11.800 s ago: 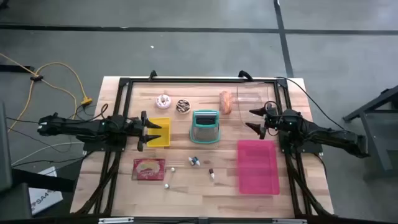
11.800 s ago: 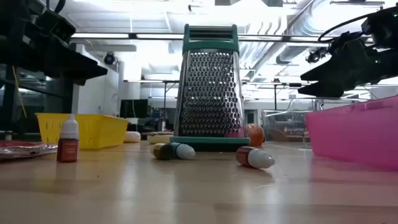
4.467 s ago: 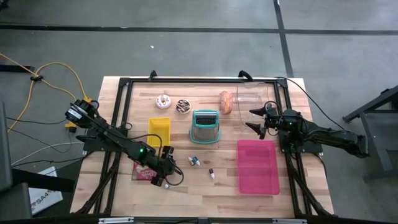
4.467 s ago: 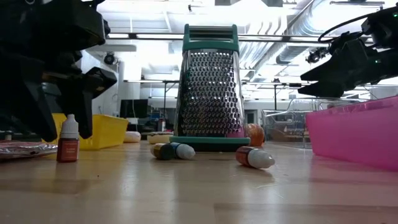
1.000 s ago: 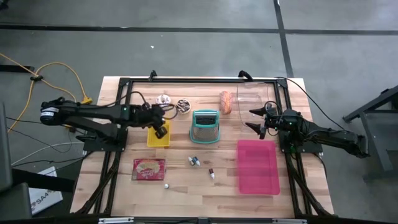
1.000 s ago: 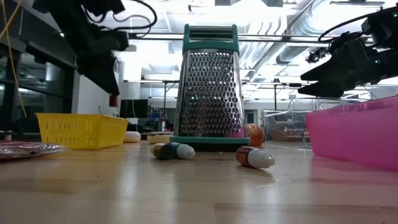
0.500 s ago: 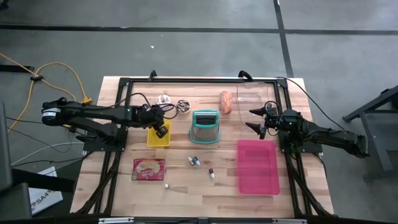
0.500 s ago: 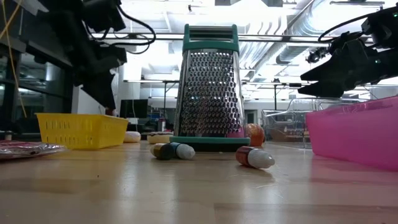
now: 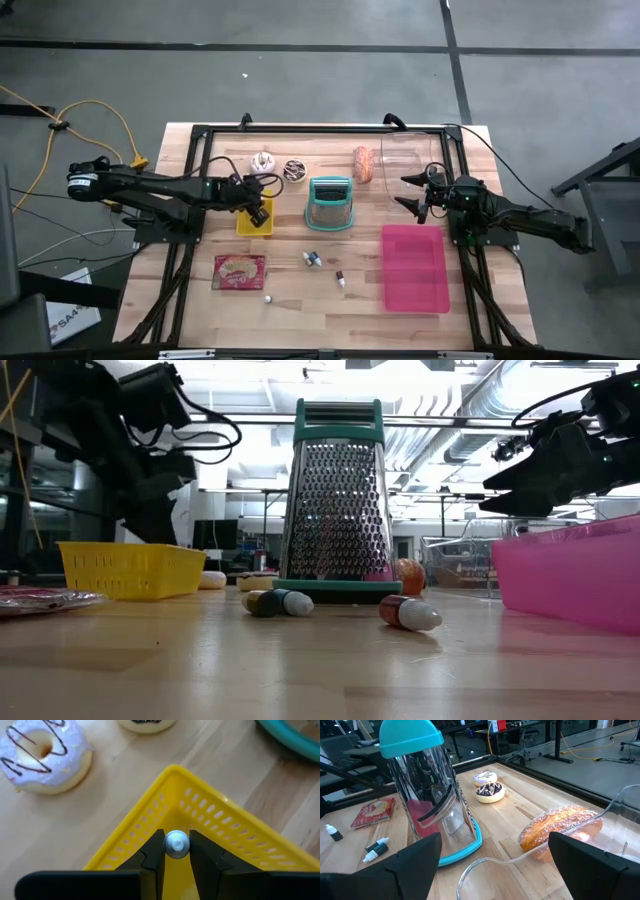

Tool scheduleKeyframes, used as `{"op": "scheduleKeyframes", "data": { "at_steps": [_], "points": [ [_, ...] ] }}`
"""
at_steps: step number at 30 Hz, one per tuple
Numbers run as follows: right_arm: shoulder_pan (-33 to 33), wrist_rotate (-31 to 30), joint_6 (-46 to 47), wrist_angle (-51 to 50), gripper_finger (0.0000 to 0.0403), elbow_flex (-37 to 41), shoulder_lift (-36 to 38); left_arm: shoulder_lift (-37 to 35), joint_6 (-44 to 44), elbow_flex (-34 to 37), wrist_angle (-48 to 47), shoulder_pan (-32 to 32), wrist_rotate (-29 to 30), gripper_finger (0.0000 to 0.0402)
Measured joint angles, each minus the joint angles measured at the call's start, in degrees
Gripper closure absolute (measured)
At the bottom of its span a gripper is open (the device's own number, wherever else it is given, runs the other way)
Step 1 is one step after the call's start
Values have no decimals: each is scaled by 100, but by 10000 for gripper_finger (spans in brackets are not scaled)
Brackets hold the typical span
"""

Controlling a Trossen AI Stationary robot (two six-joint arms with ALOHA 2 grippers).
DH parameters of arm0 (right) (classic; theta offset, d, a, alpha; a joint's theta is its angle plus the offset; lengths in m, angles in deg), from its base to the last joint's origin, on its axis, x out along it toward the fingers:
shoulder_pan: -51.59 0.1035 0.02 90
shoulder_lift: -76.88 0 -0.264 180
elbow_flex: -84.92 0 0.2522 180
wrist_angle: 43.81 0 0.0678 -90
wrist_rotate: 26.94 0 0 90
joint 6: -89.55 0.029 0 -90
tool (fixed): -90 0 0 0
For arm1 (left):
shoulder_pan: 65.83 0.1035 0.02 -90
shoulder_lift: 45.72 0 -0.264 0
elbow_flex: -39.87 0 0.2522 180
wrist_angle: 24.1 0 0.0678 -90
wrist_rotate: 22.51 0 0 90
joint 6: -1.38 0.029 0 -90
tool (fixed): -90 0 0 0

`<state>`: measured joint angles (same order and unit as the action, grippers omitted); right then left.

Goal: Pick & Place Food Item
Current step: Put the left orange food coloring bottle into the yellow bin, then put the black food coloring bottle into the yellow bin

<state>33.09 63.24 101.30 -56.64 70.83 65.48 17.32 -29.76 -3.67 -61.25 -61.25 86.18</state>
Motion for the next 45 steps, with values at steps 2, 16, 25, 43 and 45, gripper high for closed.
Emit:
{"op": "scheduleKeyframes", "data": {
  "at_steps": [2, 16, 25, 43, 45],
  "points": [
    [-1, 0, 2, 0, 46, 0, -2, 45, 0, 0, 17, 0, -47, 336],
    [-1, 0, 2, 0, 46, 2, -1, 325, 3, 0, 59, 0, -100, 309],
    [-2, 0, 2, 0, 46, 2, 0, 325, 3, 0, 78, 0, -122, 276],
    [0, 0, 2, 0, 46, 2, 0, -458, 670, -227, 88, 0, -255, 275],
    [-1, 0, 1, -1, 46, 2, 0, -526, 713, -227, 75, 0, -267, 275]
  ]
}}
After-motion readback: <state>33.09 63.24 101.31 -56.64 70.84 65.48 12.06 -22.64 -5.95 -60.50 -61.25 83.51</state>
